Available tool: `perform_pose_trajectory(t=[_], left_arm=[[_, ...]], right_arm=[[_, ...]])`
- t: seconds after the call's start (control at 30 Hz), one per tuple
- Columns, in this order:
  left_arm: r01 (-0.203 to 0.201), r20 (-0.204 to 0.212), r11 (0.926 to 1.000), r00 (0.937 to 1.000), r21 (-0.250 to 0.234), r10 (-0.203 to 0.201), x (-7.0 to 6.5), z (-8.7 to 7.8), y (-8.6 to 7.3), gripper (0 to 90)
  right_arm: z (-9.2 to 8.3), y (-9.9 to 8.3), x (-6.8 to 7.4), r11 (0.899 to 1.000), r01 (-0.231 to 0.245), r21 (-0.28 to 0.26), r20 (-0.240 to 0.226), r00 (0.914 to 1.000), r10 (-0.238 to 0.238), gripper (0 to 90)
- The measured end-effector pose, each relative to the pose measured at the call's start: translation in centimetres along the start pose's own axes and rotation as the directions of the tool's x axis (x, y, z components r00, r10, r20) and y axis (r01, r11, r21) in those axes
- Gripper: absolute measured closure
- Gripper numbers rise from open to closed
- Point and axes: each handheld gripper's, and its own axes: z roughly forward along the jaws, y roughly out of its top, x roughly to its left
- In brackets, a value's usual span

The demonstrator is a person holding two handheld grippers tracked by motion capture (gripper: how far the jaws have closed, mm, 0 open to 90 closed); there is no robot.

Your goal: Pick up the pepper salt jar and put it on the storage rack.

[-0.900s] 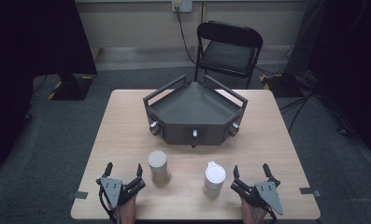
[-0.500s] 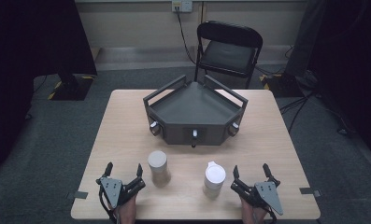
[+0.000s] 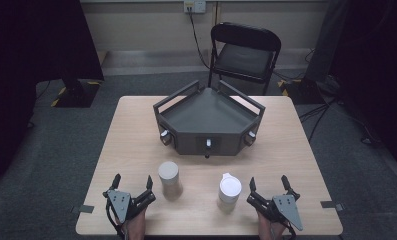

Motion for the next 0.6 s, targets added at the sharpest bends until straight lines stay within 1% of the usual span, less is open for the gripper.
perform_pose_trajectory(t=[0.3, 0.4, 0.5, 0.57, 0.6], left_arm=[[0.016, 0.012, 0.9999, 0.9998, 0.002, -0.016, 0.3, 0.1, 0.3, 0.0], [0.020, 0.031, 0.9997, 0.9993, 0.010, -0.020, 0.6, 0.1, 0.7, 0.1], [0.022, 0.041, 0.9997, 0.9989, 0.004, -0.022, 0.8, 0.0, 1.1, 0.1], [0.039, 0.048, 0.9992, 0.9981, -0.004, -0.039, 1.0, -0.1, 1.5, 0.0], [0.056, 0.056, 0.9984, 0.9969, -0.002, -0.055, 1.2, -0.3, 1.7, 0.1]], right_arm=[[0.0, 0.0, 0.0, 1.000, 0.000, 0.001, 0.001, 1.0000, 0.000, 0.3], [0.0, 0.0, 0.0, 1.000, 0.000, 0.000, 0.002, 1.0000, 0.000, 0.3], [0.0, 0.0, 0.0, 1.000, 0.000, 0.000, 0.002, 1.0000, 0.000, 0.3], [0.0, 0.0, 0.0, 1.000, 0.000, 0.000, 0.002, 1.0000, 0.000, 0.3], [0.0, 0.0, 0.0, 1.000, 0.000, 0.000, 0.002, 1.0000, 0.000, 0.3]])
